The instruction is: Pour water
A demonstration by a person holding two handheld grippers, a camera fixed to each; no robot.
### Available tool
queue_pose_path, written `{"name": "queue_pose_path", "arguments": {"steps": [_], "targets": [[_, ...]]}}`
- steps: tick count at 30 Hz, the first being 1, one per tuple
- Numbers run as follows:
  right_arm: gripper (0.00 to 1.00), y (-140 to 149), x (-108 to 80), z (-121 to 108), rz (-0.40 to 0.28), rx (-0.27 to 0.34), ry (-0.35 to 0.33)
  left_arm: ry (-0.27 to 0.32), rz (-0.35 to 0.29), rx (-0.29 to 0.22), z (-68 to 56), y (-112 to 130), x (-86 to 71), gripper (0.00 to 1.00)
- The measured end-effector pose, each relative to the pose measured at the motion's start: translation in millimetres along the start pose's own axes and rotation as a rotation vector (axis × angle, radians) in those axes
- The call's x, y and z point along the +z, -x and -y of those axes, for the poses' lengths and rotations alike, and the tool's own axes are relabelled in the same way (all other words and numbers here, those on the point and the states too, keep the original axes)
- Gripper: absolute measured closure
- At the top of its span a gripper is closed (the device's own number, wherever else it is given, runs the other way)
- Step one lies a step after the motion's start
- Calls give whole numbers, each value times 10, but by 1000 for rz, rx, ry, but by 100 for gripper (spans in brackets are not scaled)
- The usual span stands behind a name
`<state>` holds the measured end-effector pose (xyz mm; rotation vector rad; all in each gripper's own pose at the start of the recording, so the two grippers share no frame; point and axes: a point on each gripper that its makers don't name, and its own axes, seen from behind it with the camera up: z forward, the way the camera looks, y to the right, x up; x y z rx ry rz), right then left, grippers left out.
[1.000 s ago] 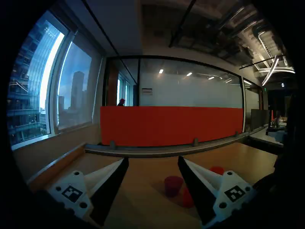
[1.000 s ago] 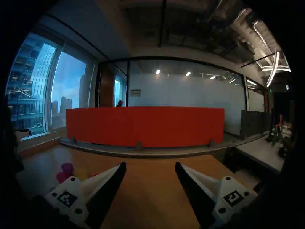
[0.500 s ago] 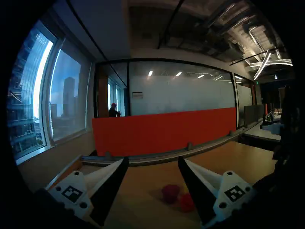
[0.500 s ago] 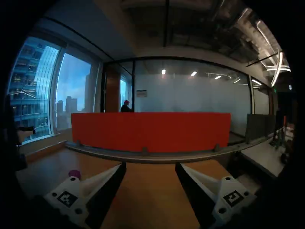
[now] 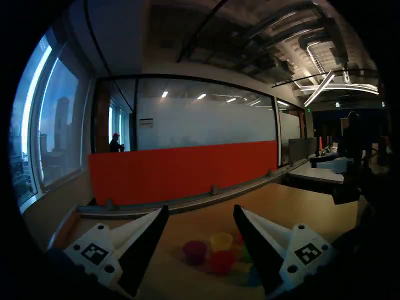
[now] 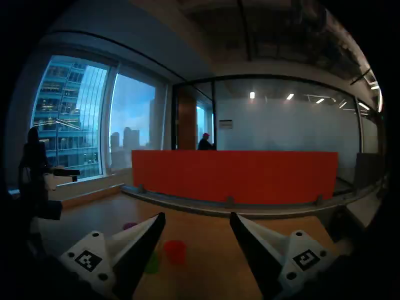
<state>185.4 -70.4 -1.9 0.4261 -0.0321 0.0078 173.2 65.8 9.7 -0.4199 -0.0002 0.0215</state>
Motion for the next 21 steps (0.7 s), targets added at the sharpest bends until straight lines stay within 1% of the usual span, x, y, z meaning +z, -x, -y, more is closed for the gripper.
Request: {"name": "queue_pose_path", "arguments": {"steps": [3,5,8,11,15,21], "targets": [[0,-72,7,118,-12,6,-55,52,-7,-6,-88,-48,-10,4],[0,-108,2,157,-20,8,-81,84,-9,-12,-139,-70,-19,4],[0,-111,8,172,-19,0,-93,120,-7,-17,-192,-70,-36,4],[0,-86,9,208,0,-14,-109,153,-1,-17,-245,-40,-57,4],[0,-56,3,305,28,-34,-147,202,9,-13,-348,2,-75,4],[0,-26,2,441,62,-51,-202,262,27,10,-477,81,-104,4]]}}
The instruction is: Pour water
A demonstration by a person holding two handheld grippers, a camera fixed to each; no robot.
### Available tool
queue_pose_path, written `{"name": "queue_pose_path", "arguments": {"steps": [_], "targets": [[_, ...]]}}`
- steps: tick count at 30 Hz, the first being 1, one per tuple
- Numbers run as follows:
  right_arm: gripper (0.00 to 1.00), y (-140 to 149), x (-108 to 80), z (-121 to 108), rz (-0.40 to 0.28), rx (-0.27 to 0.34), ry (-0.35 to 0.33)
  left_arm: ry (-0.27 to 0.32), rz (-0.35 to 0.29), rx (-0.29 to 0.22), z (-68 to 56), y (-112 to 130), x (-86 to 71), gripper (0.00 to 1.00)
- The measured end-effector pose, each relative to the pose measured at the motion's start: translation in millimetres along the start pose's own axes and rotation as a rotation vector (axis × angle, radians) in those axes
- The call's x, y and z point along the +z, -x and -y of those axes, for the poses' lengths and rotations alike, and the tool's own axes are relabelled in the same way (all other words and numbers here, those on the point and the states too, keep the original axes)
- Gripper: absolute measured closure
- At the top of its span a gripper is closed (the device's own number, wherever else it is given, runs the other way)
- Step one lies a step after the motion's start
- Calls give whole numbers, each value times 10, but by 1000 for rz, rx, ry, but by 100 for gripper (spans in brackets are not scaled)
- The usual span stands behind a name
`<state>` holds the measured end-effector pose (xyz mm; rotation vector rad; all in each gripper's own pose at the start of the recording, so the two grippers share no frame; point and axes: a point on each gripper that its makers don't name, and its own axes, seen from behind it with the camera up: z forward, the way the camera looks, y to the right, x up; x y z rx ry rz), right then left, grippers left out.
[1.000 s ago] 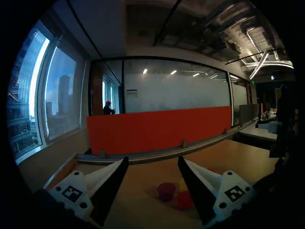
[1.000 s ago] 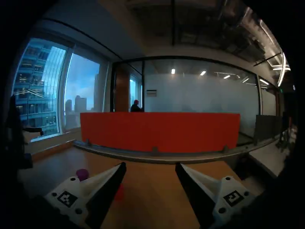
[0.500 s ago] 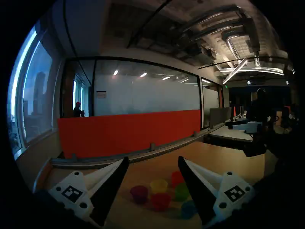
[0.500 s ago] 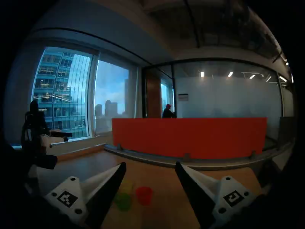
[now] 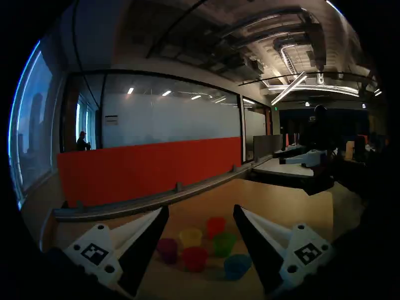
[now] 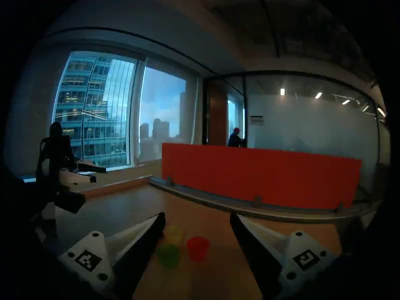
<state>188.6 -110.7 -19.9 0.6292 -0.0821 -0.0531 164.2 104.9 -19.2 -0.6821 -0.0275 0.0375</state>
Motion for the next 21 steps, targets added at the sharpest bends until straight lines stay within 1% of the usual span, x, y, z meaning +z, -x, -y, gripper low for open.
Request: {"name": "queue_pose_path", "arguments": {"steps": [5,12,21], "targets": [[0,63,35,28,27,-2,-24,49,27,10,-77,98,27,4],[0,265,98,51,88,-22,-49,113,59,42,-194,302,61,4],[0,533,179,127,159,-61,-89,184,107,75,-398,607,88,4]]}}
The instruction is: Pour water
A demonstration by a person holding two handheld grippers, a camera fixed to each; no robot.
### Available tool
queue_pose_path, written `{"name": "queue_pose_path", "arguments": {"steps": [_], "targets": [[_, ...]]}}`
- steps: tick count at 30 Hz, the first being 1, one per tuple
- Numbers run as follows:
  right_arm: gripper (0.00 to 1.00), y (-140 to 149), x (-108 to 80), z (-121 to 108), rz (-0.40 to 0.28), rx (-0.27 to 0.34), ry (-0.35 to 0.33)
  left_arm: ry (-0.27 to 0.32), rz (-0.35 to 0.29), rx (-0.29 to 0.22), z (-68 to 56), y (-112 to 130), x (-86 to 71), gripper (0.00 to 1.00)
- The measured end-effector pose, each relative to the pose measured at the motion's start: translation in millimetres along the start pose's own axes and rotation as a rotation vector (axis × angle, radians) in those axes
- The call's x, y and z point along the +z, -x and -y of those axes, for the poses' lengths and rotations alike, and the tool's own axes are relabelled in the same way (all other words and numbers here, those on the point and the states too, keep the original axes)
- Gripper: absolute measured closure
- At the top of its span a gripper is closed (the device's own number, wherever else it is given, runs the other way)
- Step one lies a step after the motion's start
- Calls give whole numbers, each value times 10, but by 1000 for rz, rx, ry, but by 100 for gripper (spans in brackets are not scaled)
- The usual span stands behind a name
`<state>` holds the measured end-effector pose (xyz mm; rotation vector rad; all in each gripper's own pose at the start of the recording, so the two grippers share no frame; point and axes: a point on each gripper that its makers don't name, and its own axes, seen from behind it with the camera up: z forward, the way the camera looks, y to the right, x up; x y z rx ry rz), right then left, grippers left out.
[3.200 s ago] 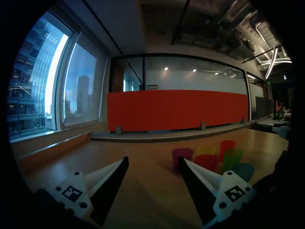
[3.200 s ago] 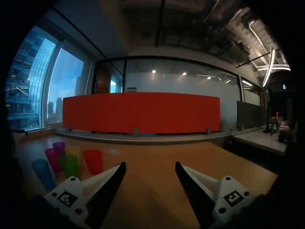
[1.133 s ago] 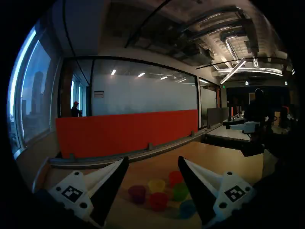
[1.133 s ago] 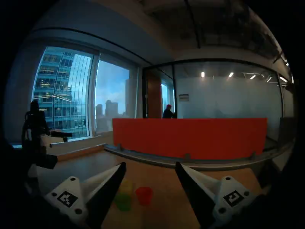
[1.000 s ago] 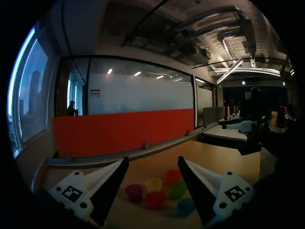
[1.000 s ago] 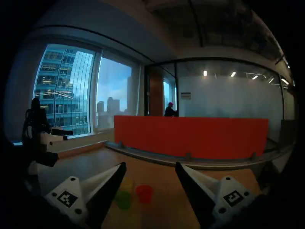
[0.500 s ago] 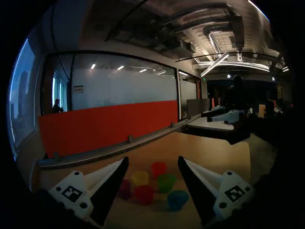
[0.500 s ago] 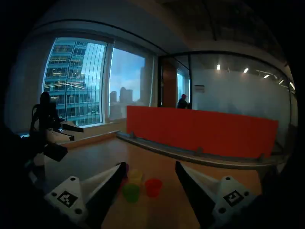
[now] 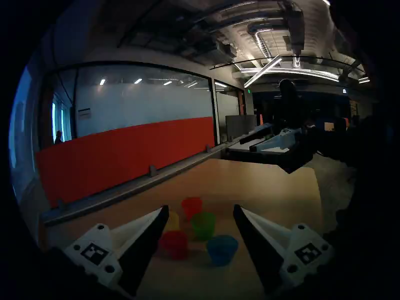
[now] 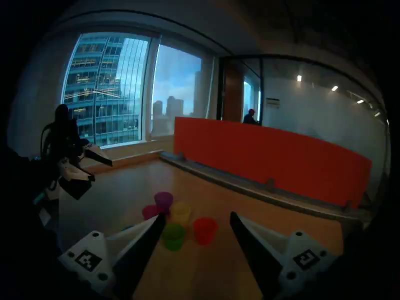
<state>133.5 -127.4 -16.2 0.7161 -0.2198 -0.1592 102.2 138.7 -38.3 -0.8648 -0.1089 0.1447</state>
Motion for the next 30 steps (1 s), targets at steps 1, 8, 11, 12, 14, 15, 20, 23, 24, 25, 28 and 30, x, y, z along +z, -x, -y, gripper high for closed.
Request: {"name": "queue_pose_path", "arguments": {"steps": [1,8,11,12,14,15,20,23,24,25,28,30], "targets": [[0,26,13,9,6,-3,-4,5,7,2,-14,39,17,4],[0,202,96,60,46,-16,-28,33,62,12,-105,327,120,4],[0,267,121,61,58,-20,-32,50,80,10,-166,430,148,4],[0,288,129,62,62,-21,-33,55,85,8,-186,461,157,4],[0,335,145,70,70,-21,-35,66,94,3,-224,523,177,4],[0,359,153,74,74,-22,-36,71,99,1,-239,554,188,4],[0,478,194,87,96,-26,-39,83,134,0,-280,724,256,4],[0,535,223,98,104,-29,-40,88,155,3,-307,819,290,4],[0,552,232,103,106,-30,-41,92,162,3,-322,851,301,4],[0,571,241,109,109,-30,-43,99,170,2,-346,888,313,4],[0,614,267,120,117,-31,-46,117,193,0,-410,996,348,4],[0,633,283,122,121,-32,-48,127,209,-1,-446,1067,371,4]]}}
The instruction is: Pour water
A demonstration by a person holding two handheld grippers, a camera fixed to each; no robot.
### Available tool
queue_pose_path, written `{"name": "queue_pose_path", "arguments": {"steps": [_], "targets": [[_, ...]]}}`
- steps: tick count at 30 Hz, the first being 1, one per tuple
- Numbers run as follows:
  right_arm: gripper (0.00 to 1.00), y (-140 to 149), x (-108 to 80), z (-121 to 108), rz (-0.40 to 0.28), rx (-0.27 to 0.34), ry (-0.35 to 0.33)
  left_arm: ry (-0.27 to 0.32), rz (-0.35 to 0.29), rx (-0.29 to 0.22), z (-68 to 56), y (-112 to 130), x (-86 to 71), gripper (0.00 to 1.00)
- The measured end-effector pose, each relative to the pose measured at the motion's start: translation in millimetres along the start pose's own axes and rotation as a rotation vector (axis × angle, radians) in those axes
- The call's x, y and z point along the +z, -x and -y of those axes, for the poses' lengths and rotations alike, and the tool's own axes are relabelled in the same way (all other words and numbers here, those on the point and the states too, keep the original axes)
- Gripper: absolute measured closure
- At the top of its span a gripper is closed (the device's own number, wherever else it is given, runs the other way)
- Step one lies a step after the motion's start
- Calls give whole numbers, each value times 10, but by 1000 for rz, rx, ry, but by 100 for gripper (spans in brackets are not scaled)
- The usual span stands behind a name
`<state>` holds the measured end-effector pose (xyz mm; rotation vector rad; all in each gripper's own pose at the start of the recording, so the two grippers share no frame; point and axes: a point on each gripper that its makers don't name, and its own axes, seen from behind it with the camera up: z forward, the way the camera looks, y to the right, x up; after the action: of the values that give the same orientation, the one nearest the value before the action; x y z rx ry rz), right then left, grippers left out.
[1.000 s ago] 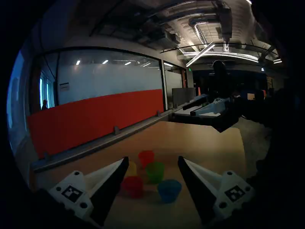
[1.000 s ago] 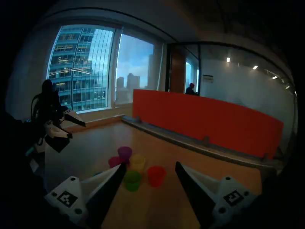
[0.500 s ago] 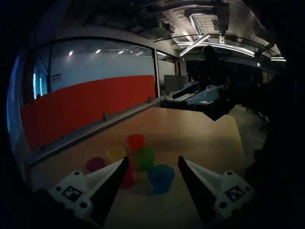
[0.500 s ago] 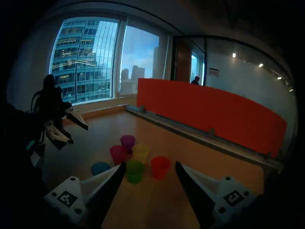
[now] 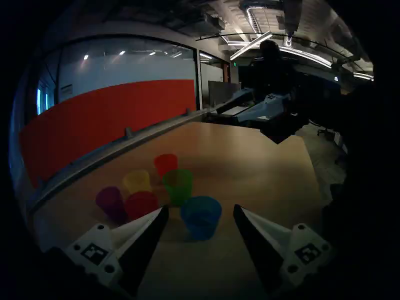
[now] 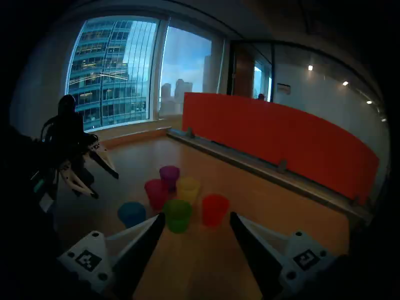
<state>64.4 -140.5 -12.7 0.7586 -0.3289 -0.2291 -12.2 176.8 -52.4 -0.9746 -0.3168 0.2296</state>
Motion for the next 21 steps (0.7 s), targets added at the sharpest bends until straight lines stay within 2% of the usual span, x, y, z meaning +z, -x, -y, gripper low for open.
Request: {"name": "queue_pose_path", "arguments": {"steps": [6,21], "targets": [[0,47,54,-5,12,-7,-4,6,55,11,-25,197,110,4],[0,115,203,-26,40,-15,-14,32,158,-12,-17,550,425,4]]}}
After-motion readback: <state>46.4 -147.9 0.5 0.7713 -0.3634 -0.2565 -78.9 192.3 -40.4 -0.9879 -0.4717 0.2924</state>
